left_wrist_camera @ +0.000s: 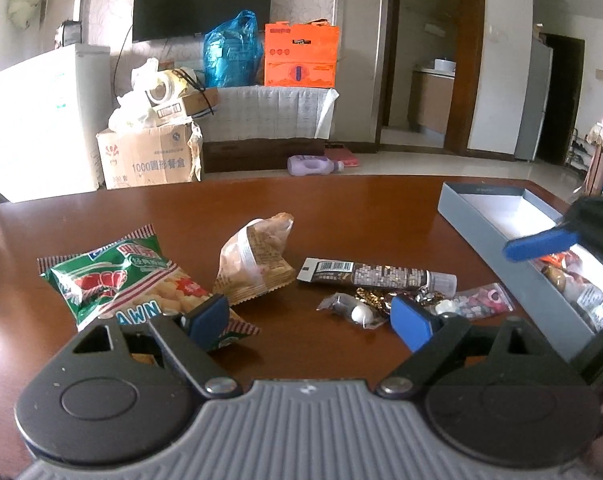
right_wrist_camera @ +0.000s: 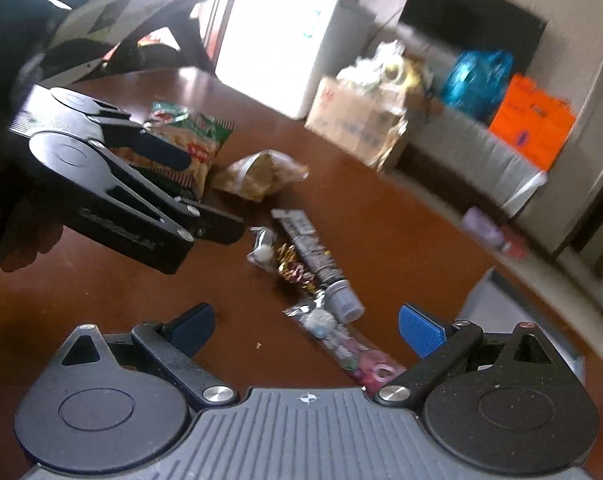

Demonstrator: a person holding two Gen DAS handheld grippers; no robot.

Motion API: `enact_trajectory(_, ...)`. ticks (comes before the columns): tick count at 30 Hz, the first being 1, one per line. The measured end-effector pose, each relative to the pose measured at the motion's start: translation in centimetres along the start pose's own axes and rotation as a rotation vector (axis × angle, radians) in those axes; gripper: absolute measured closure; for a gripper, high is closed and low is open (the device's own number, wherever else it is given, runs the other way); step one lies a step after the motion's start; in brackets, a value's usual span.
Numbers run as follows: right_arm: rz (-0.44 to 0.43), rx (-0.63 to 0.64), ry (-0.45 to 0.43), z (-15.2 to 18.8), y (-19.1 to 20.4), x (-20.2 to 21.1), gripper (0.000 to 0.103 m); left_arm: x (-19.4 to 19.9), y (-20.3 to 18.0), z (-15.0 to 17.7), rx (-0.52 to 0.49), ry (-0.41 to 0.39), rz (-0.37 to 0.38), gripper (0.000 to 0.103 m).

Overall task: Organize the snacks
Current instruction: 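Withdraw both open tools from the box back toward the snack pile, then lower the right tool over the pink-printed candy packet while the left tool approaches a small clear packet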

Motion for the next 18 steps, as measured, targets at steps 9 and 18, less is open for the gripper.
enact_trajectory(9, -0.115, -0.133, 0.115, 1.2, -0.9, -2.6, 0.009, -0.9, 0.6, 0.0, 0.019, 0.001, -0.005, 0.014)
enact_trajectory(18, -0.109, -0.125, 0.106, 0.7, 0.3, -0.9, 0.020, -1.0, 1.1, 0.2, 0.030, 0.005, -0.017, 0.014)
Point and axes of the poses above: each gripper's, at about its wrist camera, not at the fingertips, and x roughly against the way its jaws point, y to its left, z to its underside, the point moved 3 cm from there along -x, roughly the way its jaws point, and after that the axes turned 9 degrees about -y, right-handed, at the moved point
